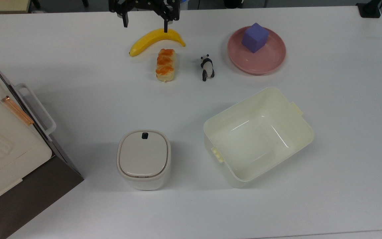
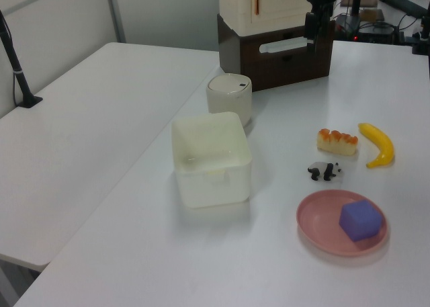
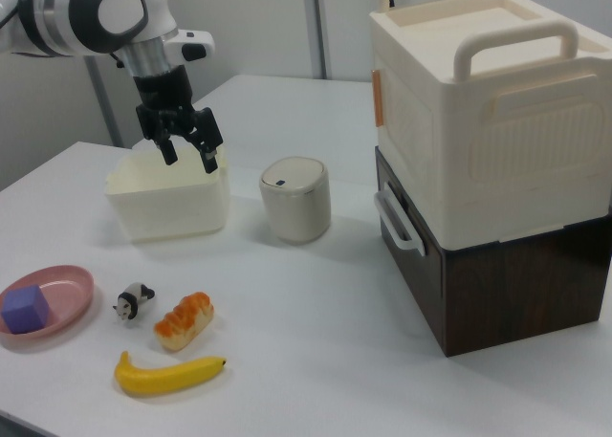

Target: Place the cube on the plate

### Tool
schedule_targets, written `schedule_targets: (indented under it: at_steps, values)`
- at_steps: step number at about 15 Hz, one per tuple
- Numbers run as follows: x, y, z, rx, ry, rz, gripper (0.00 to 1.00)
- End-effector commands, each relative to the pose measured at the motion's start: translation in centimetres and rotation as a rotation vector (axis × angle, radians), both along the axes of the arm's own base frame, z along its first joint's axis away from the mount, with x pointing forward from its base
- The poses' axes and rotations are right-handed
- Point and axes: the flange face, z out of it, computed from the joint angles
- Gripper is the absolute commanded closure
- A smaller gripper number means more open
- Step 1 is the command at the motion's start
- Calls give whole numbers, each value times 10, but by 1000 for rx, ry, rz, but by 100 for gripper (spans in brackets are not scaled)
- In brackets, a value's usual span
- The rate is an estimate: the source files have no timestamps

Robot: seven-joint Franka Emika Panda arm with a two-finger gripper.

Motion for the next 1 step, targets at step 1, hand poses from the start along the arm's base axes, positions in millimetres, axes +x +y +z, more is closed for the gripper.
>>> schedule_targets:
  at_steps: [1]
  values:
    - [-9, 3, 0, 15, 41, -13, 0]
